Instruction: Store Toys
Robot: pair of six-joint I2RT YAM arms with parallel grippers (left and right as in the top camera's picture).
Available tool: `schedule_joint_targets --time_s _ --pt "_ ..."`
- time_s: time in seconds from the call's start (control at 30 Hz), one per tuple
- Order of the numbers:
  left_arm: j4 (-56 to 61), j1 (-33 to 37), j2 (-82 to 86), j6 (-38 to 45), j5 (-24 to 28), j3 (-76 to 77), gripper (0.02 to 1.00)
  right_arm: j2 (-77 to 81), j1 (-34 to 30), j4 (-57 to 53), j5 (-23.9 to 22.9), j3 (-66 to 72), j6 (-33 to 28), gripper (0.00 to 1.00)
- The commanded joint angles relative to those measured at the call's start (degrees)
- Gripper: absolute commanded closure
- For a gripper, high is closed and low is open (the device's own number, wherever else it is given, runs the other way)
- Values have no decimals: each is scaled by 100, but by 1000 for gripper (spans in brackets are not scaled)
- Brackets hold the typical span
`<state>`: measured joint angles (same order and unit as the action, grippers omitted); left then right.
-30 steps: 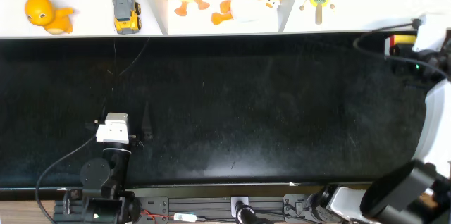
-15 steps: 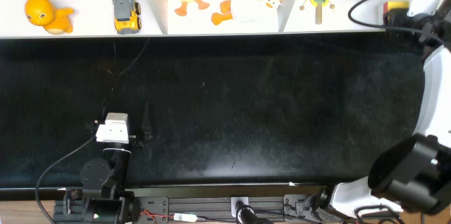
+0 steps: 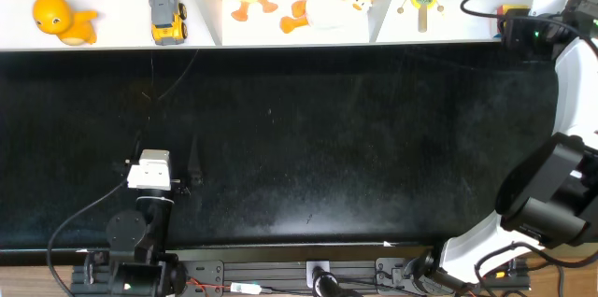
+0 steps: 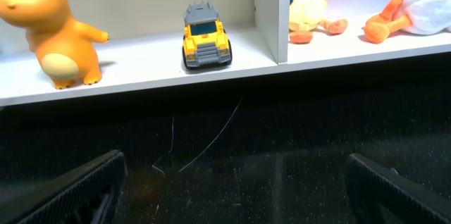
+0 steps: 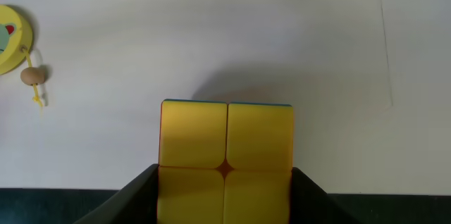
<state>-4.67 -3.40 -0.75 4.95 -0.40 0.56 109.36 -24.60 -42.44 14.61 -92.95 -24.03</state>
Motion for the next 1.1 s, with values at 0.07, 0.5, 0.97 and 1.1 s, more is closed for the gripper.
schedule_joint_targets --time_s 0.07,0.5,0.97,1.1 --pt "-9 -22 59 83 79 -11 23 87 31 92 42 -184 33 483" --pt "-9 -22 59 85 79 -11 23 85 31 118 57 -184 94 281" --pt "-9 -22 59 83 79 -11 20 -1040 -2 -179 -15 352 177 5" --pt "-9 -22 59 83 79 -11 23 -1729 -57 -103 -297 1316 177 5"
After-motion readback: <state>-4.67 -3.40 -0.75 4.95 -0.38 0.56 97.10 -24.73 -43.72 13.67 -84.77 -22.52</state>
